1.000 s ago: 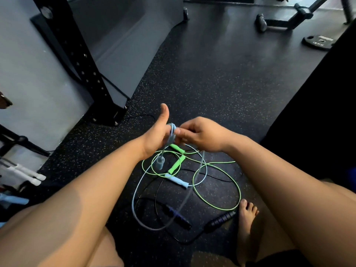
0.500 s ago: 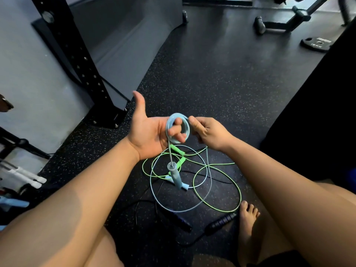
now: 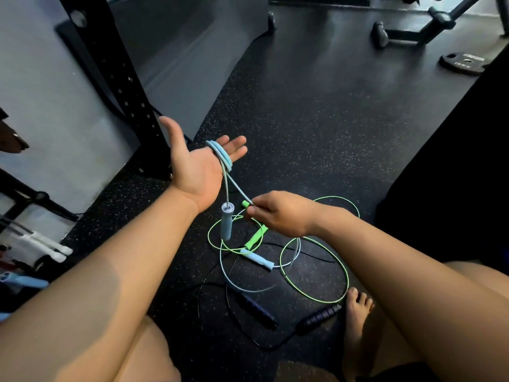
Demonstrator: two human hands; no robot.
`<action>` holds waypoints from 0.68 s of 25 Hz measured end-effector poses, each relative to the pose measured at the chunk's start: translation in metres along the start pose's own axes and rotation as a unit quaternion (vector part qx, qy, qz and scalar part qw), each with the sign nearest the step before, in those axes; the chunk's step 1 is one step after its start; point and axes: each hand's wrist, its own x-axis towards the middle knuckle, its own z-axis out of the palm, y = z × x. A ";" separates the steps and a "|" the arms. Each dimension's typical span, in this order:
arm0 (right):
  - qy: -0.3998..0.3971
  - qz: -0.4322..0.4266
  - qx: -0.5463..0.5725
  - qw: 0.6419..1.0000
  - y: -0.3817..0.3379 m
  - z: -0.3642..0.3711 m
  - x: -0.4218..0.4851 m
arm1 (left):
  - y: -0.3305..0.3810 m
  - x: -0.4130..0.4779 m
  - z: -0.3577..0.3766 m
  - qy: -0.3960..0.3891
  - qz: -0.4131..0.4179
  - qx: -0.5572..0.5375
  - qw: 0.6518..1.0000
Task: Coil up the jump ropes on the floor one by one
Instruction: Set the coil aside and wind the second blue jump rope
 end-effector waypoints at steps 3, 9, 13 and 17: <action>0.051 -0.041 -0.026 0.998 -0.009 -0.013 -0.003 | -0.011 0.002 -0.003 0.012 -0.085 0.208 0.974; 0.168 -0.056 0.016 0.984 0.008 -0.033 -0.002 | -0.026 -0.014 0.008 -0.198 -0.264 0.336 0.882; 0.200 -0.054 0.119 0.971 0.027 -0.036 -0.001 | -0.019 -0.019 0.017 -0.238 -0.299 0.295 0.875; 0.225 -0.013 0.178 0.958 0.042 -0.020 0.002 | -0.010 -0.021 0.020 -0.213 -0.286 0.195 0.914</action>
